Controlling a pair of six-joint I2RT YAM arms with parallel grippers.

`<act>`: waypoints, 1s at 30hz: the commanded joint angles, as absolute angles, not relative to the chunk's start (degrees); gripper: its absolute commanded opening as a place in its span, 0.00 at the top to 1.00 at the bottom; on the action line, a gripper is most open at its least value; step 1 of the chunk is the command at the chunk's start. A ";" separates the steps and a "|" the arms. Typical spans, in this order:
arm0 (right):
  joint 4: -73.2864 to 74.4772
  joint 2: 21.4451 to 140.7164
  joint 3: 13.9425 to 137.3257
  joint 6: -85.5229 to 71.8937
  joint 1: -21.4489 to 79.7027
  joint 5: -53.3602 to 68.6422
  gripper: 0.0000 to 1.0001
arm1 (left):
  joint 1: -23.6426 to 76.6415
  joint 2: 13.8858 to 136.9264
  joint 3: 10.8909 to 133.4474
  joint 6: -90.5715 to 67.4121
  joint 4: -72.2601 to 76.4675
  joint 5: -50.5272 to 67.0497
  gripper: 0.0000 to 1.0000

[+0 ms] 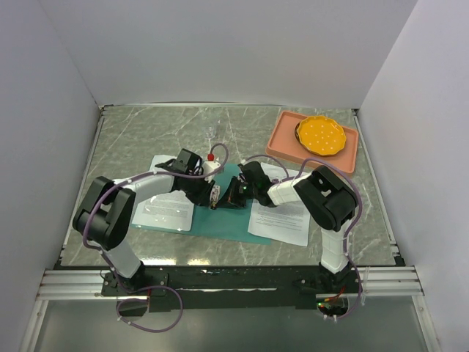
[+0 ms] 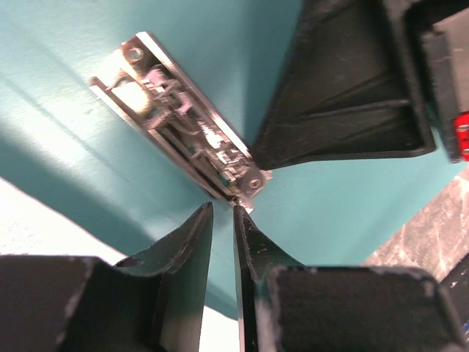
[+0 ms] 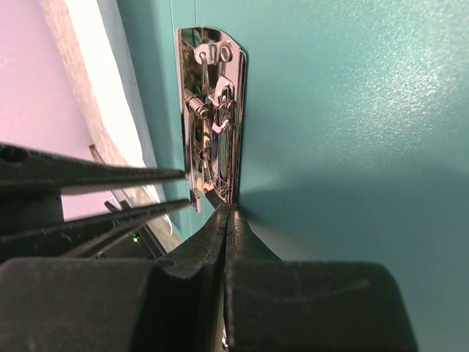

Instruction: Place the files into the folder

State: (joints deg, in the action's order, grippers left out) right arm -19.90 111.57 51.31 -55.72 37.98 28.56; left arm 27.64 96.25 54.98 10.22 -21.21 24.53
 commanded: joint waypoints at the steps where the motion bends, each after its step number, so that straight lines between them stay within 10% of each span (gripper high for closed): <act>1: -16.61 113.20 49.66 -54.40 37.62 24.96 1.00 | 26.81 97.11 55.46 10.20 -19.78 25.31 0.76; 30: -18.46 113.73 48.43 -55.11 37.44 25.31 1.00 | 26.19 94.83 56.60 10.02 -21.71 27.86 0.75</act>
State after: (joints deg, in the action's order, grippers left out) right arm -21.96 111.61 50.30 -56.16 37.71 28.60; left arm 26.17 94.35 55.57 10.22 -22.35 25.89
